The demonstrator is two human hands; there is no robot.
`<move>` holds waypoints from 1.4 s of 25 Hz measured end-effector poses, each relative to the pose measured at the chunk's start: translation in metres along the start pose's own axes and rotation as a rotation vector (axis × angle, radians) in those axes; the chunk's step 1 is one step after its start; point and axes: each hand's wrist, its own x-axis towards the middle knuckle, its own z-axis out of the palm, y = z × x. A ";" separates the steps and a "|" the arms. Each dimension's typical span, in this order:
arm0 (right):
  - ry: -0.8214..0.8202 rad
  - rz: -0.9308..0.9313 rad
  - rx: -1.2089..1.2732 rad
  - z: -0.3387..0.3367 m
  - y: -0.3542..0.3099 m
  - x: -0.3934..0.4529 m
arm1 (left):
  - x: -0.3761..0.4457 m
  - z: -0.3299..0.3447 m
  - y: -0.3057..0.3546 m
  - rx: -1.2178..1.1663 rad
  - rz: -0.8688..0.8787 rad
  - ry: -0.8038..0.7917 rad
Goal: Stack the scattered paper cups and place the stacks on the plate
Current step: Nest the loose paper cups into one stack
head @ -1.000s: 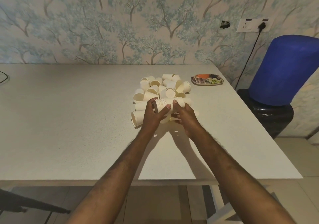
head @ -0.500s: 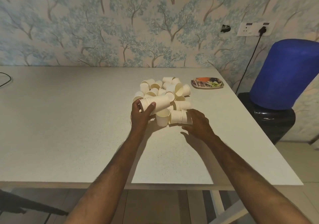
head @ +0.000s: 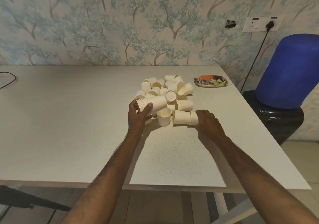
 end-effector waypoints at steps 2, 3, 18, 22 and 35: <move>0.006 0.008 0.023 -0.004 0.017 -0.005 | 0.002 0.003 0.000 0.002 0.006 -0.004; 0.002 0.012 0.045 -0.005 0.024 -0.008 | 0.003 0.005 0.000 0.006 0.006 -0.003; 0.031 0.151 0.334 -0.022 0.052 -0.017 | -0.006 0.019 0.001 0.035 -0.004 -0.029; 0.100 -0.015 0.545 -0.038 0.019 -0.024 | -0.011 0.028 0.003 0.016 0.010 -0.129; 0.013 -0.337 0.542 -0.062 -0.082 -0.005 | -0.021 0.035 0.013 0.083 0.027 -0.300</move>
